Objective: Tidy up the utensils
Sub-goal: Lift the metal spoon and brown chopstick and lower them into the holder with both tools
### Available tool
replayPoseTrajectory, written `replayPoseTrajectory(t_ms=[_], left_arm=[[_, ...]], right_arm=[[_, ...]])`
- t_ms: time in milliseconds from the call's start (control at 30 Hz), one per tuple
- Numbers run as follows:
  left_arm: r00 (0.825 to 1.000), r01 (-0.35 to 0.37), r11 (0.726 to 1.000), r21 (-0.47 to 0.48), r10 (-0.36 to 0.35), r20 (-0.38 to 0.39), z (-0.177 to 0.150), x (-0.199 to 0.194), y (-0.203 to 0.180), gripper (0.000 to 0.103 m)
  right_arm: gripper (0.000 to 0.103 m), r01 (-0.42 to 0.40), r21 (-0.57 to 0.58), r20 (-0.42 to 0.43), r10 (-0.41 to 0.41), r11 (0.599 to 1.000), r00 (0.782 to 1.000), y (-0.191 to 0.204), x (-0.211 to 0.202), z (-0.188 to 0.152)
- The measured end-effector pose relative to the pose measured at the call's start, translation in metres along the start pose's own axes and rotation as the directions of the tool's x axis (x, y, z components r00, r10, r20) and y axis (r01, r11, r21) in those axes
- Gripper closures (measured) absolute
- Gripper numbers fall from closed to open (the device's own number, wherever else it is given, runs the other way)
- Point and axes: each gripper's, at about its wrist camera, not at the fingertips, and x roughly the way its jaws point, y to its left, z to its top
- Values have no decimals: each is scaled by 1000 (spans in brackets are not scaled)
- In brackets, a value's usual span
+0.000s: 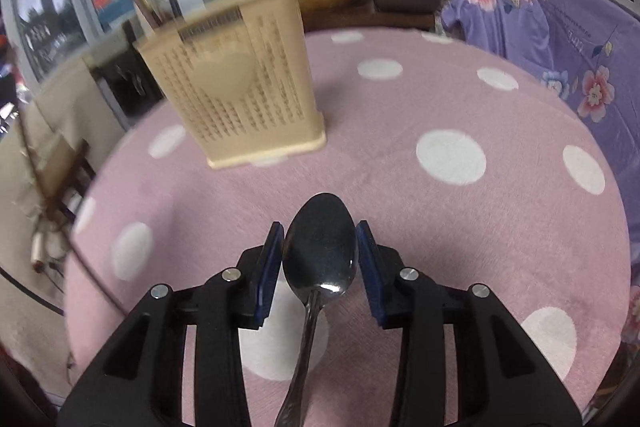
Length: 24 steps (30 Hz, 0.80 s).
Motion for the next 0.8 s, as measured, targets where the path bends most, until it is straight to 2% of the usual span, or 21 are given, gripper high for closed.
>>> replayPoseTrajectory(t_ms=[233, 533, 700, 800], left_arm=[[1000, 6, 1000, -4, -6, 25, 5, -4, 1, 95], [998, 34, 999, 13, -34, 54, 22, -7, -7, 96], [991, 100, 995, 21, -101, 92, 63, -16, -15, 96], [983, 101, 994, 30, -104, 153, 102, -20, -24, 96]], right_arm=[[65, -53, -49, 139, 60, 997, 988, 7, -56, 16], [66, -69, -85, 193, 84, 994, 978, 15, -64, 35], [65, -77, -110, 268, 105, 991, 958, 26, -78, 74], [65, -60, -122, 355, 100, 991, 929, 37, -90, 118]])
